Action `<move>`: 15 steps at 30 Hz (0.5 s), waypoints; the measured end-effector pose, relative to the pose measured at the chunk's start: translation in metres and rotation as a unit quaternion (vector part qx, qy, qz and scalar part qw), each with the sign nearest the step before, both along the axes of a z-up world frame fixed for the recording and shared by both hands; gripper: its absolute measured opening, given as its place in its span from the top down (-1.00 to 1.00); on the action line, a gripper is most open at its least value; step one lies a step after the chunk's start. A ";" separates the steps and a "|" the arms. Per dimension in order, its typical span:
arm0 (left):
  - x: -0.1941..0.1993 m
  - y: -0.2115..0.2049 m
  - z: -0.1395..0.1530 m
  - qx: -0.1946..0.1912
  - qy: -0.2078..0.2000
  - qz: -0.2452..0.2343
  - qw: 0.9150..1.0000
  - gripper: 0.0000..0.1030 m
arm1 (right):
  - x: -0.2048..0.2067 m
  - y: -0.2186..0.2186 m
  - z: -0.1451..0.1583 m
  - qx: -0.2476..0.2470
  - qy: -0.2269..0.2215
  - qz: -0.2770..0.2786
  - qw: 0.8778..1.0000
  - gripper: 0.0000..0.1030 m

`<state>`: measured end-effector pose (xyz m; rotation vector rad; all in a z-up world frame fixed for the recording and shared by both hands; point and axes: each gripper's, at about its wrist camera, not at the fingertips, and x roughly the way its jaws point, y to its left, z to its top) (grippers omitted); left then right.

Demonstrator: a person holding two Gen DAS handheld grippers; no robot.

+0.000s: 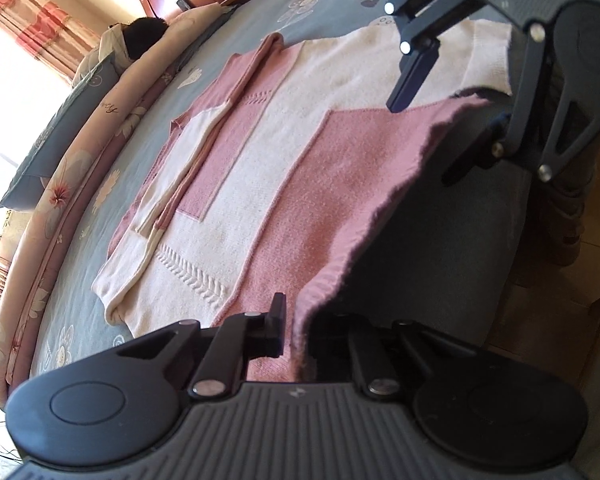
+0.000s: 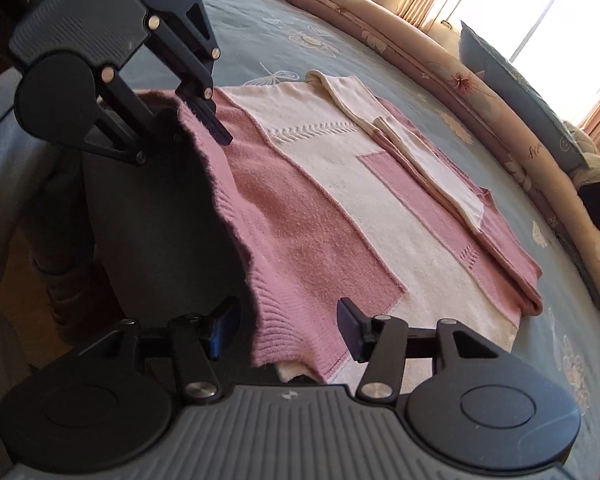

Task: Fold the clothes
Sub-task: 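Grasp the pink ribbed hem with both grippers, then lift the hem with both grippers and fold it over the chest toward the collar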

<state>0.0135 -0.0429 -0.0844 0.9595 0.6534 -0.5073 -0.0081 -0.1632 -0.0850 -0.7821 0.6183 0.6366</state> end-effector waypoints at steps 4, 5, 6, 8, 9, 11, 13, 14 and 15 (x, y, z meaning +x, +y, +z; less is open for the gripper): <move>0.002 0.002 0.001 -0.006 0.002 0.001 1.000 0.82 | -0.001 -0.010 -0.011 -0.079 -0.052 -0.011 0.995 -0.13; 0.003 0.002 0.001 -0.007 0.003 0.001 1.000 0.82 | 0.001 -0.017 -0.012 -0.089 -0.054 -0.018 0.994 -0.13; 0.003 0.002 0.000 -0.008 0.003 0.001 1.000 0.81 | 0.003 -0.024 -0.012 -0.100 -0.056 -0.025 0.993 -0.13; 0.002 0.003 0.000 -0.008 0.004 -0.001 1.000 0.81 | 0.005 -0.040 -0.013 -0.113 -0.059 -0.034 0.991 -0.13; 0.002 0.003 -0.001 -0.007 0.004 -0.002 1.000 0.81 | 0.006 -0.047 -0.014 -0.116 -0.060 -0.037 0.991 -0.13; 0.002 0.003 -0.002 -0.006 0.004 -0.002 1.000 0.80 | 0.006 -0.056 -0.015 -0.124 -0.063 -0.042 0.989 -0.13; 0.001 0.004 -0.003 -0.007 0.006 -0.001 1.000 0.78 | 0.007 -0.059 -0.016 -0.131 -0.067 -0.043 0.988 -0.10; 0.000 0.005 -0.004 -0.006 0.007 0.000 1.000 0.75 | 0.008 -0.060 -0.016 -0.128 -0.059 -0.039 0.989 0.06; -0.001 0.006 -0.006 -0.004 0.007 -0.001 1.000 0.70 | 0.008 -0.060 -0.016 -0.125 -0.050 -0.035 0.990 0.18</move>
